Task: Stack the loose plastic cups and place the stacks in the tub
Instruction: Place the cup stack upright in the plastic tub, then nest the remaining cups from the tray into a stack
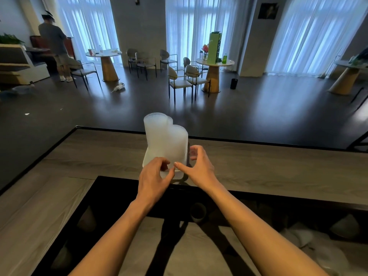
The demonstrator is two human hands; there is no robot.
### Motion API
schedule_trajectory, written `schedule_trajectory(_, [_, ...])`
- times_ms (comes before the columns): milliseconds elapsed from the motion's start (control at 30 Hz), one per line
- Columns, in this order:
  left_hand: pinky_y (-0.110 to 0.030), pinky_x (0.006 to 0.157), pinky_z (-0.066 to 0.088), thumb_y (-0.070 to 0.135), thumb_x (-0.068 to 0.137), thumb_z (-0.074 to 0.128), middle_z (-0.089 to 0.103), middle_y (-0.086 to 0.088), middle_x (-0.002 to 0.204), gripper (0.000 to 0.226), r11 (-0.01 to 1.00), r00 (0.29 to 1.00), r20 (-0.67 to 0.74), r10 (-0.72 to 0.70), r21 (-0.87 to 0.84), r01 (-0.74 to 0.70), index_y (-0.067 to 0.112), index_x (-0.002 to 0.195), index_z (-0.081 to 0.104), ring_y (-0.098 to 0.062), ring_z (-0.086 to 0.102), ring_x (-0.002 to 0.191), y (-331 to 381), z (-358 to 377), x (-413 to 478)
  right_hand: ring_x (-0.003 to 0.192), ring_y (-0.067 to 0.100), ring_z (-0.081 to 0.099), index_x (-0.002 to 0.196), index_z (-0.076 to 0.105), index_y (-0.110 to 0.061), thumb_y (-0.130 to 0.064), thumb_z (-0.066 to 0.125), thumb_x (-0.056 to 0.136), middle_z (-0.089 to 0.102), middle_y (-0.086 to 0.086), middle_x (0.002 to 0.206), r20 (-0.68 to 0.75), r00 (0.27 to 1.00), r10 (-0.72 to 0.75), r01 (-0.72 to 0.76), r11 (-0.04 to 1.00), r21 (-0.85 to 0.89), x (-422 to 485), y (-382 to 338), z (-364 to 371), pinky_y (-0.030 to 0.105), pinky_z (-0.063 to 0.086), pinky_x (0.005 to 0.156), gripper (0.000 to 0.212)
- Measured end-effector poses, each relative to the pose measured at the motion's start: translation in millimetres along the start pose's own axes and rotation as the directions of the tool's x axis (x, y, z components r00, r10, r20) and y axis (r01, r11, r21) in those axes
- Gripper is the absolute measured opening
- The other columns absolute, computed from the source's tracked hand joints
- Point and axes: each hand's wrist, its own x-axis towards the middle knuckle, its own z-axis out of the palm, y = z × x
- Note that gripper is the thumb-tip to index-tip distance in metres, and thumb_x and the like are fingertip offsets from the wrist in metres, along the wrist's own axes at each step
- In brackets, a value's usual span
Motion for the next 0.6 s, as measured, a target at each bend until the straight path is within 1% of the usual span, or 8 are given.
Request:
schedule_trajectory(100, [-0.018,0.075,0.055,0.040,0.094,0.065,0.066,0.014,0.091,0.020,0.997,0.992,0.122,-0.009,-0.079,0.019,0.028,0.110,0.061,0.005,0.064,0.083,8.3,10.3,-10.2,0.086,0.003,0.063,0.106,0.057,-0.029,-0.044,0.076,0.085,0.063,-0.014,0.098,-0.007,1.000,-0.022,0.022,0.999,0.039,-7.8,6.4,-9.7,0.034,0.058,0.080,0.031])
schedule_trajectory(167, [-0.019,0.075,0.056,0.040,0.095,0.064,0.067,0.014,0.093,0.021,0.996,0.988,0.156,0.012,-0.093,0.002,0.028,0.112,0.061,0.005,0.065,0.085,13.3,20.4,-16.5,0.082,0.005,0.064,0.104,0.061,-0.027,-0.035,0.072,0.090,0.064,-0.011,0.093,0.013,1.000,-0.025,0.024,0.998,0.061,-14.8,12.4,-18.9,0.035,0.059,0.079,0.019])
schedule_trajectory(300, [-0.020,0.077,0.056,0.042,0.094,0.064,0.065,0.016,0.096,0.027,0.991,0.978,0.210,-0.011,-0.129,0.039,0.030,0.118,0.058,0.003,0.064,0.088,22.8,40.1,-29.2,0.087,0.007,0.064,0.107,0.064,-0.023,-0.028,0.067,0.096,0.065,-0.008,0.097,0.049,0.999,-0.001,-0.004,0.994,0.105,-34.6,33.2,-40.3,0.028,0.058,0.080,0.013])
schedule_trajectory(400, [-0.015,0.076,0.048,0.045,0.094,0.063,0.063,0.018,0.096,0.035,0.989,0.968,0.248,-0.040,-0.131,0.074,0.030,0.124,0.056,0.005,0.062,0.089,34.0,56.2,-37.8,0.083,0.006,0.064,0.102,0.064,-0.027,-0.029,0.066,0.096,0.066,-0.009,0.092,0.047,0.999,0.011,-0.015,0.996,0.089,-48.7,53.5,-55.1,0.025,0.056,0.076,0.007])
schedule_trajectory(433, [-0.014,0.076,0.047,0.046,0.094,0.064,0.063,0.018,0.096,0.035,0.987,0.965,0.260,-0.045,-0.138,0.083,0.031,0.125,0.056,0.006,0.061,0.089,37.4,61.9,-41.3,0.081,0.007,0.064,0.100,0.065,-0.028,-0.030,0.066,0.096,0.066,-0.009,0.090,0.046,0.999,0.020,-0.023,0.996,0.080,-52.8,60.6,-58.8,0.027,0.056,0.075,0.005])
schedule_trajectory(500, [-0.018,0.080,0.050,0.047,0.093,0.065,0.064,0.017,0.100,0.037,0.981,0.955,0.292,-0.057,-0.162,0.108,0.031,0.125,0.055,0.005,0.061,0.092,42.6,74.4,-51.3,0.079,0.009,0.064,0.100,0.065,-0.028,-0.031,0.065,0.097,0.067,-0.008,0.088,0.051,0.998,0.043,-0.046,0.997,0.058,-64.2,73.5,-66.3,0.031,0.057,0.074,0.004])
schedule_trajectory(533, [-0.020,0.083,0.051,0.046,0.092,0.066,0.063,0.017,0.104,0.038,0.977,0.950,0.307,-0.061,-0.178,0.120,0.031,0.126,0.056,0.005,0.061,0.094,44.3,80.3,-56.6,0.078,0.009,0.063,0.099,0.065,-0.029,-0.031,0.065,0.097,0.066,-0.008,0.087,0.054,0.997,0.055,-0.058,0.997,0.041,-70.0,79.9,-69.2,0.033,0.057,0.074,0.004])
schedule_trajectory(600, [-0.018,0.083,0.051,0.042,0.092,0.068,0.059,0.016,0.115,0.039,0.969,0.944,0.325,-0.051,-0.213,0.125,0.030,0.126,0.055,0.007,0.060,0.098,48.6,94.9,-69.5,0.075,0.009,0.063,0.098,0.065,-0.029,-0.033,0.065,0.096,0.066,-0.008,0.083,0.050,0.995,0.085,-0.086,0.996,0.012,-83.1,98.2,-74.4,0.035,0.057,0.073,0.004])
